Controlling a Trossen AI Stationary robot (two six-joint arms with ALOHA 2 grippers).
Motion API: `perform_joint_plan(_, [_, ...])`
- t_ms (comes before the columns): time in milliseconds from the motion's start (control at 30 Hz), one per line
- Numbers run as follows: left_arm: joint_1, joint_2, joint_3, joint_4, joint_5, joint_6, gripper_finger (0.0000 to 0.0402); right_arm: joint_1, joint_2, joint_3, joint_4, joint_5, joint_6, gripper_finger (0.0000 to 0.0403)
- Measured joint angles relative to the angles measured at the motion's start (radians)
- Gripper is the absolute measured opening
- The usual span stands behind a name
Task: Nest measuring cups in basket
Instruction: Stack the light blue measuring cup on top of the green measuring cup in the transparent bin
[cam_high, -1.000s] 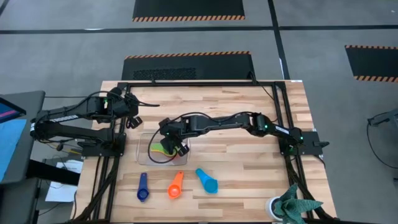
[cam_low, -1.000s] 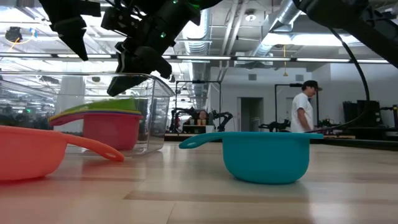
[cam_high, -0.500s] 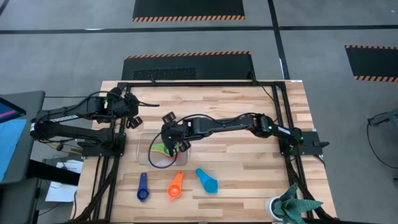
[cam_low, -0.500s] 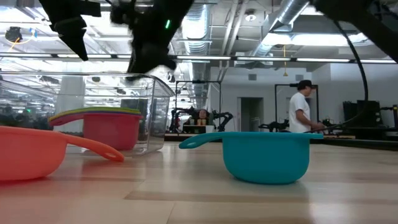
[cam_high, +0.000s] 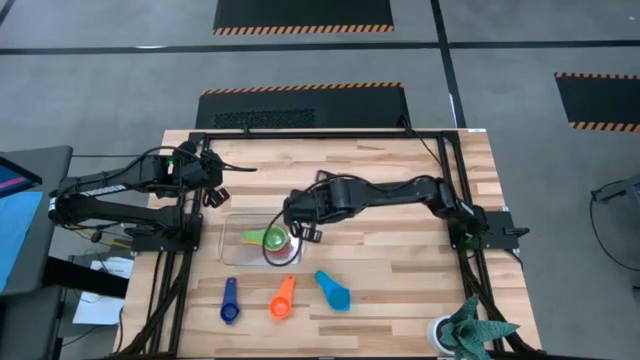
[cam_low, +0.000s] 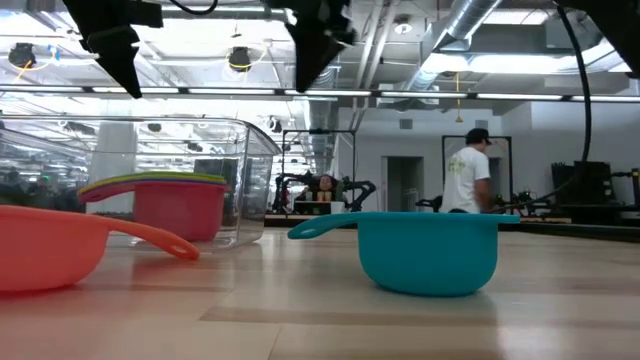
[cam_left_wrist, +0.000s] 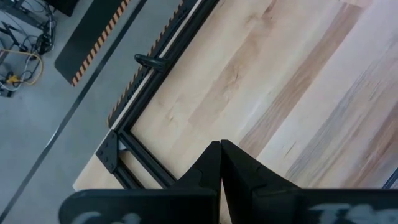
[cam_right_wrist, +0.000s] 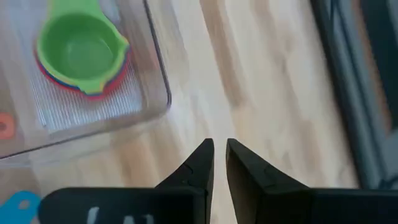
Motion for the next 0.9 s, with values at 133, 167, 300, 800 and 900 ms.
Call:
perform_joint_plan(133, [0.000,0.000,0.000,0.000,0.000,0.000,0.0000,0.024,0.003,0.000,-0.181,0.001,0.196,0.0066])
perform_joint_plan(167, [0.000,0.000,0.000,0.000,0.000,0.000,0.0000,0.031,0.004,0.000,-0.216,0.005,0.241,0.0066])
perform_joint_plan(300, [0.000,0.000,0.000,-0.001,0.000,0.000,0.0000,0.065,-0.003,-0.019,-0.213,0.039,0.334,0.0066])
perform_joint_plan(800, [0.000,0.000,0.000,-0.003,0.000,-0.009,0.0000,0.154,-0.255,-0.423,-0.221,0.253,0.656,0.0066])
perform_joint_plan(900, [0.000,0.000,0.000,0.000,-0.002,-0.038,0.0000,0.161,-0.340,-0.587,-0.196,0.269,0.794,0.0065])
